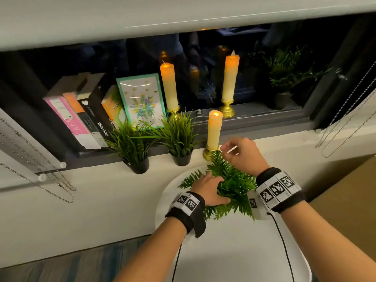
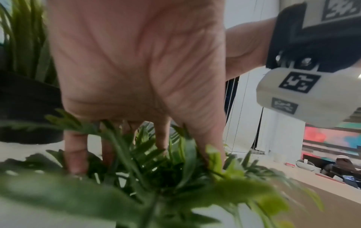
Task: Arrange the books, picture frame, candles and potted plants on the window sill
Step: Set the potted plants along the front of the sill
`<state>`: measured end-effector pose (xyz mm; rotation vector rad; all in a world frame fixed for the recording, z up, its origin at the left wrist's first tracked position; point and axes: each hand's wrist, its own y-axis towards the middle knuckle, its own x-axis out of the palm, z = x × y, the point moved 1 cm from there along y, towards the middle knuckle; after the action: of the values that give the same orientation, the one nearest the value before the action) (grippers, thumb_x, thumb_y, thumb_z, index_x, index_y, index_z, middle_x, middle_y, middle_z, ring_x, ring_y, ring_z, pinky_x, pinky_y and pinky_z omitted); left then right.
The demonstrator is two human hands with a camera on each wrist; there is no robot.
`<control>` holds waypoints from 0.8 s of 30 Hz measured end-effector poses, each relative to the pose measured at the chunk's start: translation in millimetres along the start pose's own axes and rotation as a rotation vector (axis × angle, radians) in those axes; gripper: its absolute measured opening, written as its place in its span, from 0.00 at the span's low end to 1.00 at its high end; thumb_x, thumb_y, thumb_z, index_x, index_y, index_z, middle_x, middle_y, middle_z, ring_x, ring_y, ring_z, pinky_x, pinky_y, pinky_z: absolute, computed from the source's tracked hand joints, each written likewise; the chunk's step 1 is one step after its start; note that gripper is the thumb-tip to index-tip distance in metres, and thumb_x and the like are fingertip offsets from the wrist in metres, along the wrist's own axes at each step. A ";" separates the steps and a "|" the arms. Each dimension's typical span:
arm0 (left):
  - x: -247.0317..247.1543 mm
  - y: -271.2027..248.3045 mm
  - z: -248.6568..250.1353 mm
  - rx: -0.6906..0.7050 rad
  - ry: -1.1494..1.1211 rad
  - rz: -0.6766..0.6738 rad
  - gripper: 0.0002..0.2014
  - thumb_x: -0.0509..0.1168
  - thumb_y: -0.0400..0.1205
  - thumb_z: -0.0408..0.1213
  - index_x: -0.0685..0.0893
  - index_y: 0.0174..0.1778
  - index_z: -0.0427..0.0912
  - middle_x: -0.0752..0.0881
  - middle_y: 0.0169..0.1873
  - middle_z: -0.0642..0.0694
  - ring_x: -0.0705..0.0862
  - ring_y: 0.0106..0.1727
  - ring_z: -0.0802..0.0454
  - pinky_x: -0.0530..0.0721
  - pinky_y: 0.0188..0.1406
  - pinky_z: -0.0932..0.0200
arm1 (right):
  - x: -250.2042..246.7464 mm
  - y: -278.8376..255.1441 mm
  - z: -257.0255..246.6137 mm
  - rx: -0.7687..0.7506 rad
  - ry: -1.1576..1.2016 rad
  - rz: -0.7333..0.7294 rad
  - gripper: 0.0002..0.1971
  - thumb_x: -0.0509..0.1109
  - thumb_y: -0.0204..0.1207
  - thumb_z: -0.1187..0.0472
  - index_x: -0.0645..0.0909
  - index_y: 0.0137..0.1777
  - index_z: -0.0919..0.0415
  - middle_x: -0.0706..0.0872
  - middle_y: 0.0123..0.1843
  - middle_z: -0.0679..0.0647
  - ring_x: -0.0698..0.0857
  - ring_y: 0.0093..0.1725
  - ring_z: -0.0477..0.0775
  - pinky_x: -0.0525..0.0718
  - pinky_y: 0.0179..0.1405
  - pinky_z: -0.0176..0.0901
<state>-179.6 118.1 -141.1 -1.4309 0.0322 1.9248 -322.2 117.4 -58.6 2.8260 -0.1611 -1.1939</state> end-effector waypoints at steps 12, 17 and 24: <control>27.9 18.9 22.9 -0.284 0.086 -0.002 0.46 0.78 0.68 0.42 0.57 0.78 0.55 0.70 0.72 0.37 0.69 0.73 0.32 0.72 0.69 0.32 | -15.5 -2.3 26.3 -0.187 0.040 -0.161 0.05 0.70 0.75 0.65 0.85 0.43 0.53 0.88 0.40 0.47 0.85 0.38 0.43 0.81 0.40 0.27; 38.2 17.6 22.5 -0.302 0.128 0.181 0.34 0.73 0.73 0.46 0.69 0.75 0.53 0.82 0.64 0.42 0.77 0.67 0.38 0.78 0.63 0.44 | -19.8 -1.1 32.8 -0.250 0.052 -0.205 0.05 0.71 0.76 0.64 0.85 0.43 0.52 0.86 0.39 0.43 0.84 0.36 0.41 0.80 0.37 0.23; 38.9 14.3 38.7 -0.302 0.125 0.317 0.21 0.70 0.75 0.44 0.79 0.65 0.55 0.86 0.57 0.47 0.81 0.63 0.45 0.79 0.56 0.52 | -37.8 2.6 45.2 -0.261 0.066 -0.236 0.05 0.70 0.77 0.63 0.84 0.43 0.52 0.86 0.39 0.43 0.84 0.35 0.41 0.78 0.34 0.22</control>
<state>-224.0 144.5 -164.5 -1.8367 0.0292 2.1611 -381.0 118.4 -62.9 2.7014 0.3166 -1.0674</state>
